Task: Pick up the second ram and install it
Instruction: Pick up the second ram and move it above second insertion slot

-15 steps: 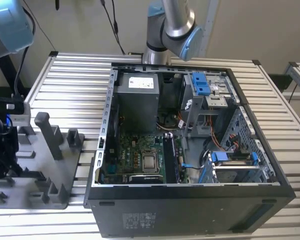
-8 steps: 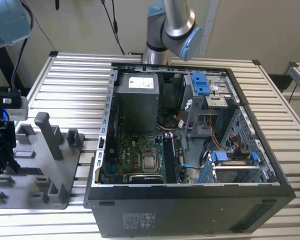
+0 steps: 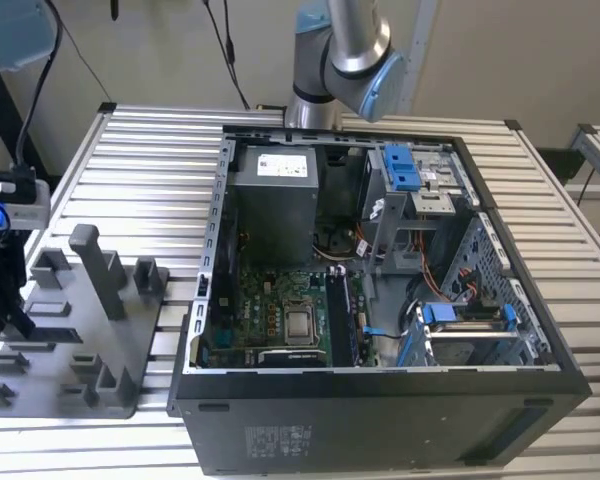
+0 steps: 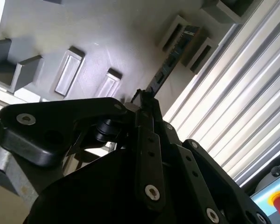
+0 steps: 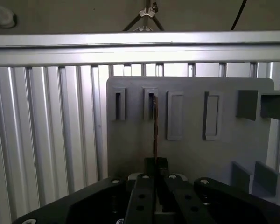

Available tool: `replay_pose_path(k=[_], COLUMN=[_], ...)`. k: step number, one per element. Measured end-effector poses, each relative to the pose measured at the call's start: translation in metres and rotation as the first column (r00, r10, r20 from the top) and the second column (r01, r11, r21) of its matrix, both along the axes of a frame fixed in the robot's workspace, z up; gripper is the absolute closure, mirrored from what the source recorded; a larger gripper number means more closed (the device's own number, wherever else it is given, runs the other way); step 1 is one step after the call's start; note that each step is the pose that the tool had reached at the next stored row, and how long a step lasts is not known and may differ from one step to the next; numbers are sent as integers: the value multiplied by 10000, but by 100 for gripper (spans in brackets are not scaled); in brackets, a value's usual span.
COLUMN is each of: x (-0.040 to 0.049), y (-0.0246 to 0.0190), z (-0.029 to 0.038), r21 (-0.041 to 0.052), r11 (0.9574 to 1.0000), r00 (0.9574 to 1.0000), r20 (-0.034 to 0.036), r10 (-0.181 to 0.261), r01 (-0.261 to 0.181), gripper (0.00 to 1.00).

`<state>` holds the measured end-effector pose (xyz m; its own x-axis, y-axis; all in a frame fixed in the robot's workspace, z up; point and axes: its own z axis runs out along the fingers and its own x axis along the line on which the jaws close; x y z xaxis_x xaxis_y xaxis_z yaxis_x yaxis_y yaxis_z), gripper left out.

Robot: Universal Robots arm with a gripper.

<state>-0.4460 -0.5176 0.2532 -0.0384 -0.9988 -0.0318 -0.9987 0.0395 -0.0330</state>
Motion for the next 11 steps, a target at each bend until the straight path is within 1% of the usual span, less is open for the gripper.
replay_pose_path(k=[6, 8, 11], x=[0, 0, 0], y=[-2, -3, -4], z=[71, 110, 152], r21=[0, 0, -1], r11=[10000, 10000, 10000], r00=[10000, 10000, 10000], r20=[-6, -20, -47], r10=[9, 8, 8], r01=[-9, -8, -8], gripper=[86, 86, 86])
